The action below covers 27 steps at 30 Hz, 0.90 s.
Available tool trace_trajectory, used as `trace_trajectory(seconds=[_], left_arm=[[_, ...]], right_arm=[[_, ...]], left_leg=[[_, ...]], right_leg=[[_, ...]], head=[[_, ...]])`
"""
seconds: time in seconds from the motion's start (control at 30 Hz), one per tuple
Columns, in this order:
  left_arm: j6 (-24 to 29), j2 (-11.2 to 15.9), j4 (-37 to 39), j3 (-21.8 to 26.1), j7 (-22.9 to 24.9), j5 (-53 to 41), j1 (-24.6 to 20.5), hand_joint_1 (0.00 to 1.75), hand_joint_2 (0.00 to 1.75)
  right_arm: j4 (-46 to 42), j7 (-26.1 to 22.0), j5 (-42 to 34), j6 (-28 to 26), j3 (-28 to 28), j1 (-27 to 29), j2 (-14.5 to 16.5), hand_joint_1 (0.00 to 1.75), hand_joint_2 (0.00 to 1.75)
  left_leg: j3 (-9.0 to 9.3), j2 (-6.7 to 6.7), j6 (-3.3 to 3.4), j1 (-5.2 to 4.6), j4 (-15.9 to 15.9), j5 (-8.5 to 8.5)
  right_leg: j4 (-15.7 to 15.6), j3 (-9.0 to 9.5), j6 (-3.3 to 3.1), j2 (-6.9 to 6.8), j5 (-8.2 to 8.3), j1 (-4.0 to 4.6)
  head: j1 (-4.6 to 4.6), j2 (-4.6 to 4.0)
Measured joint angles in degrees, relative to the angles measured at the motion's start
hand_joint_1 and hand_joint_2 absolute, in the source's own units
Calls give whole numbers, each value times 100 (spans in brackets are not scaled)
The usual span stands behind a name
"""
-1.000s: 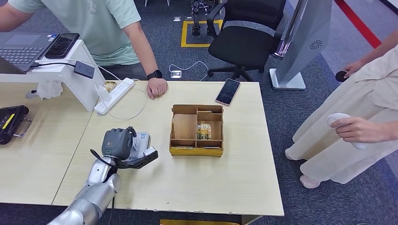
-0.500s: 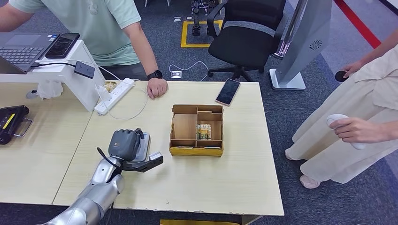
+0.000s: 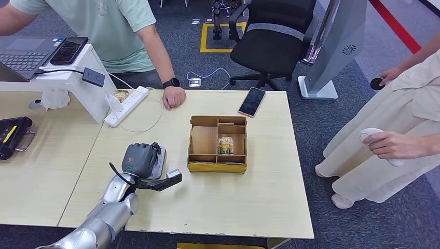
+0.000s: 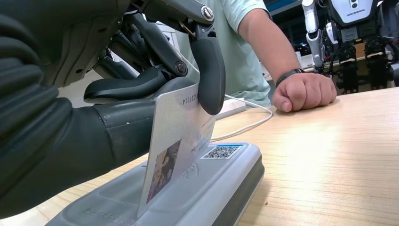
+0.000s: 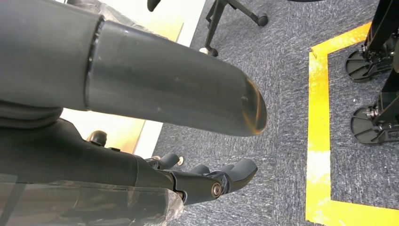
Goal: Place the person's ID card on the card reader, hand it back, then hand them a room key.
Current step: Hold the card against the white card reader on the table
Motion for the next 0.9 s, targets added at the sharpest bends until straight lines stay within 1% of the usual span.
trace_trajectory(seconds=[0.7,0.8,0.9], left_arm=[[-1,0,31,-27,1,-1,-19,175,175],[-110,-2,81,-72,123,-144,-36,175,175],[-183,-5,208,-221,297,-324,-52,175,175]], right_arm=[[0,0,1,0,2,0,0,0,0],[0,1,-1,4,1,-1,-1,0,0],[0,2,-2,9,-1,-1,-2,0,0]], left_leg=[[1,0,0,0,0,0],[2,0,0,0,0,0],[4,0,0,0,0,0]], right_leg=[[0,1,0,0,0,0],[0,2,0,0,0,0],[0,4,0,0,0,0]], head=[[0,0],[-1,0],[-1,0]])
